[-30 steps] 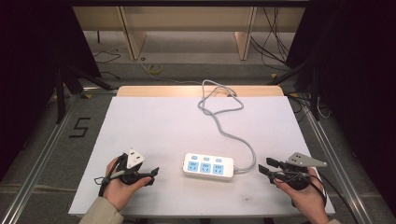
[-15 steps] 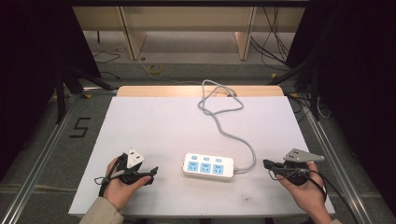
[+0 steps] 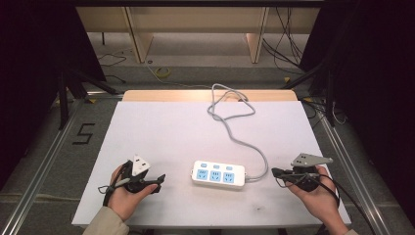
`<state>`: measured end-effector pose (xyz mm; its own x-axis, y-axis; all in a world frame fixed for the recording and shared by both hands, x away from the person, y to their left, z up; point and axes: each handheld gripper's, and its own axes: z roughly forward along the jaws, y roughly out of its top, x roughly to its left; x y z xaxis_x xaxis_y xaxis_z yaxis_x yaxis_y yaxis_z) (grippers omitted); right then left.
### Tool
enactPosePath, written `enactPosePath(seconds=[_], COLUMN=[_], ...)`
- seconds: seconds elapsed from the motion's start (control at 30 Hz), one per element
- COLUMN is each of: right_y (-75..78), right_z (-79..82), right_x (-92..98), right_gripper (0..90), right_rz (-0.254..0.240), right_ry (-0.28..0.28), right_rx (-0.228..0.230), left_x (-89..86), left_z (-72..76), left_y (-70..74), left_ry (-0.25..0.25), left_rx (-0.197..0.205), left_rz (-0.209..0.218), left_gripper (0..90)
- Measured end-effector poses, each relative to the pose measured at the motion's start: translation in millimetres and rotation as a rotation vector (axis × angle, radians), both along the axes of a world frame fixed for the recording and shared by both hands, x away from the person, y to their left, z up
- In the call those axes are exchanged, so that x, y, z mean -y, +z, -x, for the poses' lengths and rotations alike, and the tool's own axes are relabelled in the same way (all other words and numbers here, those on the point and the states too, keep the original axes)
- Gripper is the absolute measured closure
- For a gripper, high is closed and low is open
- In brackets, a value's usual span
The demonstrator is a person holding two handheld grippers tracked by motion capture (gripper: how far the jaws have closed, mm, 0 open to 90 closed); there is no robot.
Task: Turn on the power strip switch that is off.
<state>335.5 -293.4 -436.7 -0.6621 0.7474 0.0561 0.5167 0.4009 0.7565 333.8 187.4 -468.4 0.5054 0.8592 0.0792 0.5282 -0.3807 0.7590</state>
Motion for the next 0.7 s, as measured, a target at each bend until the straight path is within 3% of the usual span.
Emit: enactPosePath(seconds=[0.7], right_y=[7.6], right_z=[-7.9], right_x=[-15.6], right_gripper=[90.0], right_rz=[0.038], right_ry=[0.036], right_rx=[-0.023], left_x=[0.0], left_z=[0.3], left_y=[0.9], left_ry=[0.005], left_rx=[0.010], left_rz=[-0.008], left_gripper=[24.2])
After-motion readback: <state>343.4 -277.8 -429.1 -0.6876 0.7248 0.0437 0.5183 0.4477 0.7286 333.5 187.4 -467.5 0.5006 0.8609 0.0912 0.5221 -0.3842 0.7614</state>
